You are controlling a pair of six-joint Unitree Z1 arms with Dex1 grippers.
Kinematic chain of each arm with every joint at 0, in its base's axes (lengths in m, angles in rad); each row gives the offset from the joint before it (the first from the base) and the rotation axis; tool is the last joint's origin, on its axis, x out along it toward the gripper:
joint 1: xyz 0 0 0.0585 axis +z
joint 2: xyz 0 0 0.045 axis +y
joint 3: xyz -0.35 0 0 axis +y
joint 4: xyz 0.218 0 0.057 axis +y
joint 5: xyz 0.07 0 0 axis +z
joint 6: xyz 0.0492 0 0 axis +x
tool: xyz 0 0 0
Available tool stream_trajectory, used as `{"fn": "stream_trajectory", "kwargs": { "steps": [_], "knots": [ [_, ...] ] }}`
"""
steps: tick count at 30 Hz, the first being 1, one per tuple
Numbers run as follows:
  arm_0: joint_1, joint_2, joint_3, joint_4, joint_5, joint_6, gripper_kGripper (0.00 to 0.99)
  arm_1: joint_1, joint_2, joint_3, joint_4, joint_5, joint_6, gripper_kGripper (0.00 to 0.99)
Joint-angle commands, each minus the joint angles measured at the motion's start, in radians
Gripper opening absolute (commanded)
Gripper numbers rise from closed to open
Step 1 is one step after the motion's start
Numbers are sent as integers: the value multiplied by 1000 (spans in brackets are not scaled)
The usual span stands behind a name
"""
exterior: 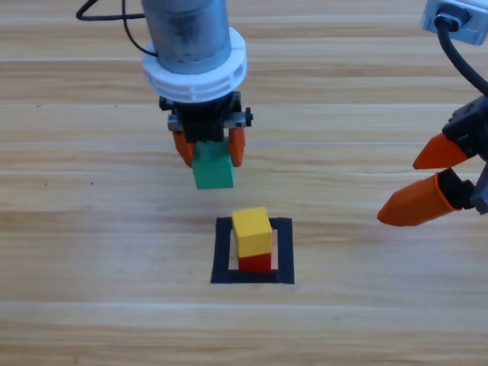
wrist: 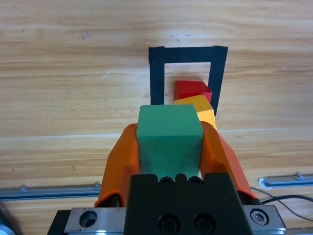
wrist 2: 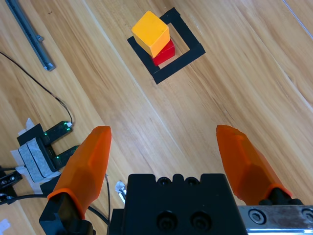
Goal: Stack the blocks in the rectangular block: red at the bottom, yellow in the middle, green on top
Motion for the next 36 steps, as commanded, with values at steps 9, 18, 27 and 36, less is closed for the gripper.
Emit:
{"fn": "stream_trajectory", "kwargs": {
  "steps": [9, 18, 27, 36],
  "knots": [
    [-89, -1, 19, 11, 11, -5, 38, 23, 42, 17, -19, -14, -14, 950],
    [-106, 34, 5, 11, 11, -8, 40, 23, 46, 17, -19, -14, -15, 948],
    [-117, 72, -27, 9, 10, 32, 38, 23, 49, 17, -19, -14, -17, 948],
    [-117, 98, -33, 9, 8, 57, 38, 23, 51, 17, -19, -14, -17, 948]
  ]
}}
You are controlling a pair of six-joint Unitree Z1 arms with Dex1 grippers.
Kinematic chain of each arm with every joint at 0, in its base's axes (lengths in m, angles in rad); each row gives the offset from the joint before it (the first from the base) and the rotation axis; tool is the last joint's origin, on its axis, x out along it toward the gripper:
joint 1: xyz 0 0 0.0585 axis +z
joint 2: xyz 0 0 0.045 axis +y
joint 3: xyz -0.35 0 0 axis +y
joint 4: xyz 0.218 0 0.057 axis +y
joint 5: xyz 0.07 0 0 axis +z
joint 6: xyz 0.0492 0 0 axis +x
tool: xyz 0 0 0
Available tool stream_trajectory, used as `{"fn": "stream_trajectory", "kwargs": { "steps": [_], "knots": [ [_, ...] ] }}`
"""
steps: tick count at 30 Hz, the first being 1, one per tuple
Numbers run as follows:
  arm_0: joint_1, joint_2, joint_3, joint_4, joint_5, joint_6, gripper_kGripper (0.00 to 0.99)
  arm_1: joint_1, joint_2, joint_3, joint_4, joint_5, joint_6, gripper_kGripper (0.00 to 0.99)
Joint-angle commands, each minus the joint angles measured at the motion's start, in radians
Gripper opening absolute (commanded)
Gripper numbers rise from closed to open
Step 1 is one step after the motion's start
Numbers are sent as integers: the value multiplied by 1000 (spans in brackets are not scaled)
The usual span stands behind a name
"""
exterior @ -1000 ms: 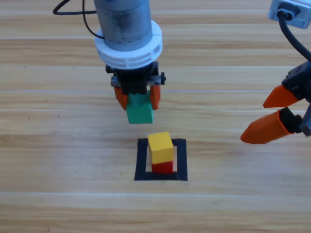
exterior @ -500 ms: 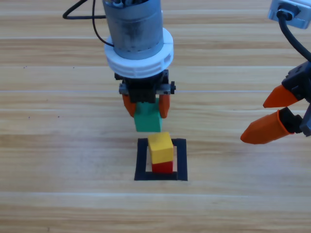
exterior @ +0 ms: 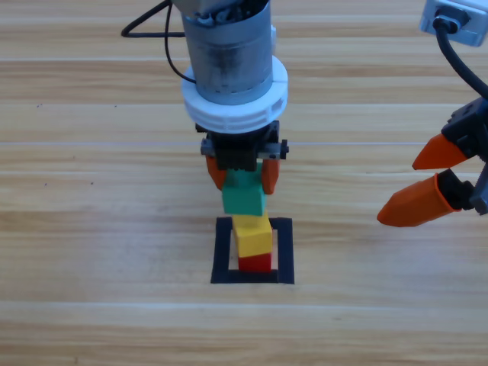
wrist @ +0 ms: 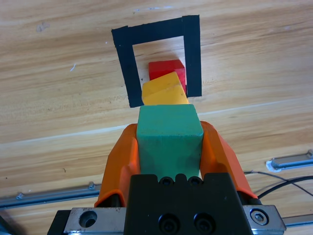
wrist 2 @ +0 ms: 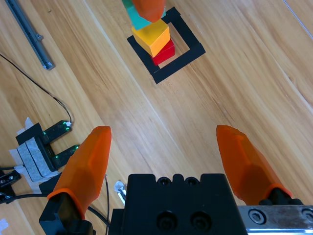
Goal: Stack the blocks in the rectangular block: red at the bottom, yellow in the middle, green on top
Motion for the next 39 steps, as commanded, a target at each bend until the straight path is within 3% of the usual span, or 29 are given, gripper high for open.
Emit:
{"fn": "stream_trajectory", "kwargs": {
  "steps": [1, 39],
  "knots": [
    [-17, 61, 0, 8, 7, 6, 38, 23, 48, 17, -19, -14, -11, 948],
    [-24, 103, -14, 8, 17, -57, 41, 23, 64, 16, -19, -12, -13, 948]
  ]
}}
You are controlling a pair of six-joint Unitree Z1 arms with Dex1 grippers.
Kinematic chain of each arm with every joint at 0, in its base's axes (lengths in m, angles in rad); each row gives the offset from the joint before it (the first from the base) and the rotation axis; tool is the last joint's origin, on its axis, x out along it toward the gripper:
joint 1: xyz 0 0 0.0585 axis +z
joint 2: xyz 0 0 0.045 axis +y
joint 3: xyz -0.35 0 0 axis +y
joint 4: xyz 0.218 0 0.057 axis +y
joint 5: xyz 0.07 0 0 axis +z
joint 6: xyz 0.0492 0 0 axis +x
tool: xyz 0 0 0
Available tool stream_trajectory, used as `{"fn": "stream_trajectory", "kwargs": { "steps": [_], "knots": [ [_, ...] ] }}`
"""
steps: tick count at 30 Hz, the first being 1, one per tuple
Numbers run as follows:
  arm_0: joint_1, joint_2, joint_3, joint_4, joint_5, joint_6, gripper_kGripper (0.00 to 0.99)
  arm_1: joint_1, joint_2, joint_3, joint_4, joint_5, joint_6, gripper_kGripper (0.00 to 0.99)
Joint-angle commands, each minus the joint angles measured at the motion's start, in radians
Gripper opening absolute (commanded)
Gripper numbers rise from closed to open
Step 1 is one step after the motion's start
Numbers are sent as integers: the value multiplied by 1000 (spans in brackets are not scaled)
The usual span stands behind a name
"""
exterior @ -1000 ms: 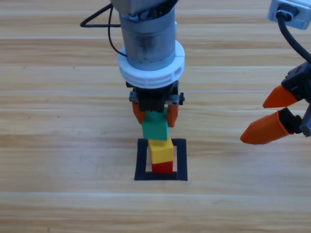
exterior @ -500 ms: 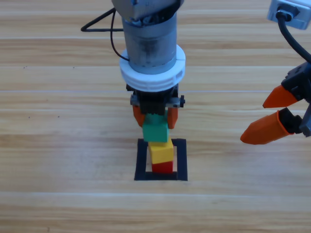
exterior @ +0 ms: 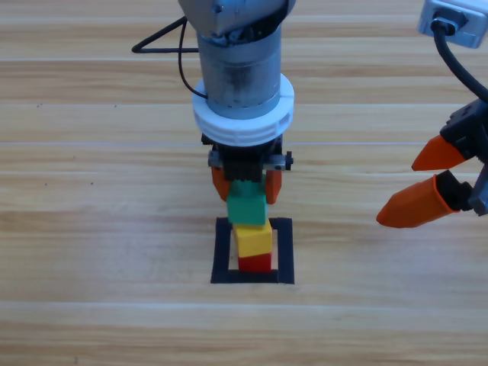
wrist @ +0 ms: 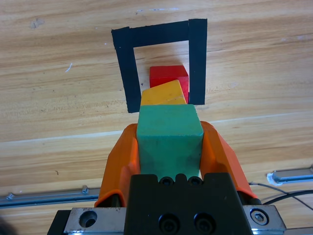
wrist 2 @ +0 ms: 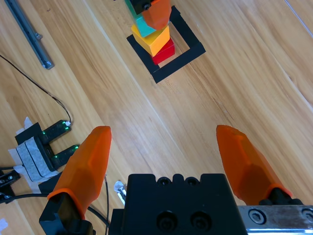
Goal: Stack the blocks in the rectangular block: red at the bottom, yellow in the middle, green on top
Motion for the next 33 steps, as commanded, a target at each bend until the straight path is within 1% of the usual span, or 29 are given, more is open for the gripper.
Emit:
{"fn": "stream_trajectory", "kwargs": {
  "steps": [1, 30, 33],
  "knots": [
    [-23, 56, 0, 8, 13, -13, 41, 23, 59, 16, -19, -14, -12, 950],
    [-33, 61, -3, 8, 19, -58, 44, 23, 59, 16, -19, -12, -13, 950],
    [-33, 61, -3, 8, 24, -59, 57, 23, 59, 16, -19, -12, -13, 948]
  ]
}}
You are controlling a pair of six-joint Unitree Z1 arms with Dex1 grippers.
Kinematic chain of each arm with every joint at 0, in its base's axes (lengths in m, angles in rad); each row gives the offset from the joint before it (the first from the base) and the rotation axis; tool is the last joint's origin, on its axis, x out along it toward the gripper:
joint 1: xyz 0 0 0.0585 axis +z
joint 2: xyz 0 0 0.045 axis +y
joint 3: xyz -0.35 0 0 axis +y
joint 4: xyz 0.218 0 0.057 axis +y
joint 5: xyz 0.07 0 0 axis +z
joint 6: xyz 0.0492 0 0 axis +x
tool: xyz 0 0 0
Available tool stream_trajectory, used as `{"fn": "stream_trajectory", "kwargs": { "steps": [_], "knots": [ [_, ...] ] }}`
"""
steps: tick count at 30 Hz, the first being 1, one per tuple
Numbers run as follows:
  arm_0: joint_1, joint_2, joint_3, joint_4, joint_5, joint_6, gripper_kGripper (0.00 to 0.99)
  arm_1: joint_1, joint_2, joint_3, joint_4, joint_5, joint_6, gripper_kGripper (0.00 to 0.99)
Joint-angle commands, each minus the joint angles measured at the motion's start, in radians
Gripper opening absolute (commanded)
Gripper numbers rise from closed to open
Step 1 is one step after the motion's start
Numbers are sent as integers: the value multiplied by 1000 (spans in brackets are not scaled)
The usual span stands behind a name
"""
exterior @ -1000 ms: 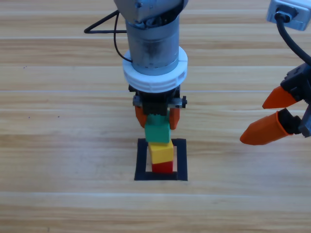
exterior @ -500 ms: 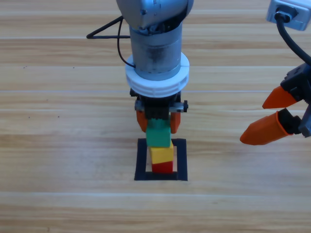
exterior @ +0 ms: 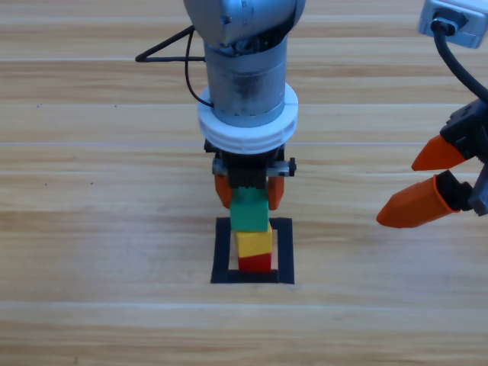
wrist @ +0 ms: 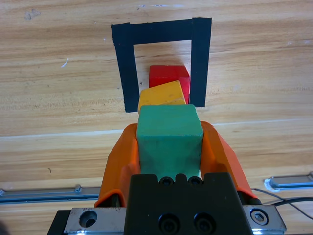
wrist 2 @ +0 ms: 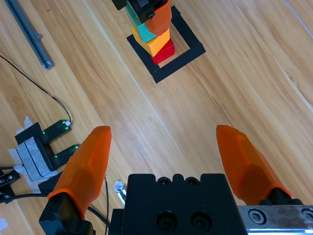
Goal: Stack the blocks in the rectangular block: red at the bottom, yellow in the middle, green on top
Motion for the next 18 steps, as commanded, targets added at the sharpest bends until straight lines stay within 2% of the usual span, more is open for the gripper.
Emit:
{"fn": "stream_trajectory", "kwargs": {
  "steps": [1, 4, 16, 18],
  "knots": [
    [-24, 43, -3, 8, 22, -11, 61, 23, 59, 16, -19, -12, -12, 948],
    [-26, 43, -3, 8, 22, -14, 100, 23, 59, 16, -19, -11, -12, 950],
    [-39, 43, -7, 8, 22, -23, 107, 23, 59, 16, -19, -11, -12, 950],
    [-43, 43, -7, 8, 22, -27, 137, 23, 59, 16, -19, -11, -12, 950]
  ]
}}
